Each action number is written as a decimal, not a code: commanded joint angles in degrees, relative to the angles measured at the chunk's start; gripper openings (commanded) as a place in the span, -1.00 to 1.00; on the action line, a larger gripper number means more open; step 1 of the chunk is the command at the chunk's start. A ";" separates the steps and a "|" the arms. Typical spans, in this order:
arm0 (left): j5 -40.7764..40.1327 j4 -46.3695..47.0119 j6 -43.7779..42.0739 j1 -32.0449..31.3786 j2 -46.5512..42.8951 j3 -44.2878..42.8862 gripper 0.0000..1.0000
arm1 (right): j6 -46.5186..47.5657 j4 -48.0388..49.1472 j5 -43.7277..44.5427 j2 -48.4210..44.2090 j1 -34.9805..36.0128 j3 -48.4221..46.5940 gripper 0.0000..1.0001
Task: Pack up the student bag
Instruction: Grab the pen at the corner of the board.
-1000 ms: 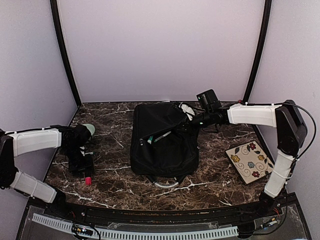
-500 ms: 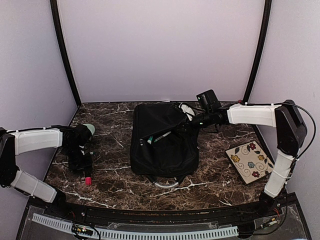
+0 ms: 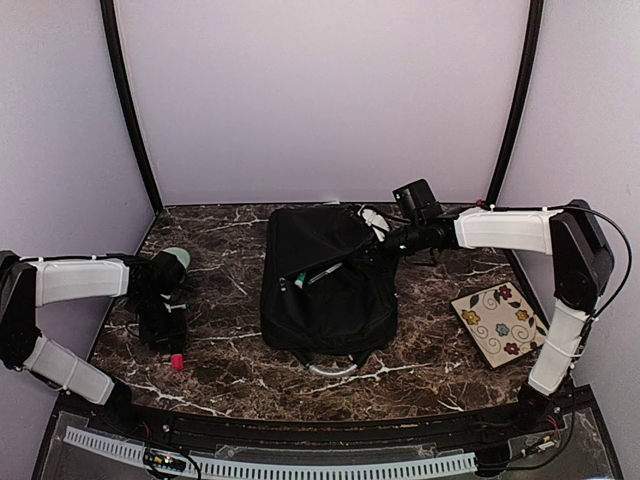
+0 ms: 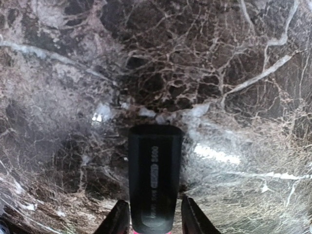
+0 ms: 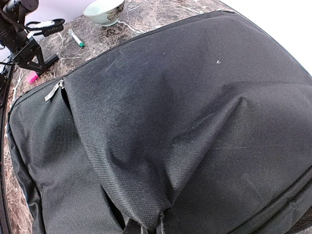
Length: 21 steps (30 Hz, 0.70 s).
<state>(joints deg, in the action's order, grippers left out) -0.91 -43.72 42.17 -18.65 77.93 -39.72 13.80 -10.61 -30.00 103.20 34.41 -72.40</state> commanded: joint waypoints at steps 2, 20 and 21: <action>0.97 1.45 -0.53 -0.20 0.15 1.66 -0.27 | -0.90 1.15 -5.50 0.06 0.31 -1.43 -0.93; 4.67 11.69 1.01 -23.82 -2.53 -12.74 -0.72 | -0.79 1.05 -5.51 0.66 0.39 -1.52 -0.93; 6.23 15.36 0.50 -25.59 -2.52 -12.98 -0.73 | -0.79 1.09 -5.51 0.66 0.37 -1.53 -0.93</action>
<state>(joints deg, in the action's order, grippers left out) 1.21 -38.28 44.18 -38.70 76.38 -49.67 13.80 -10.63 -30.26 103.63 34.41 -72.40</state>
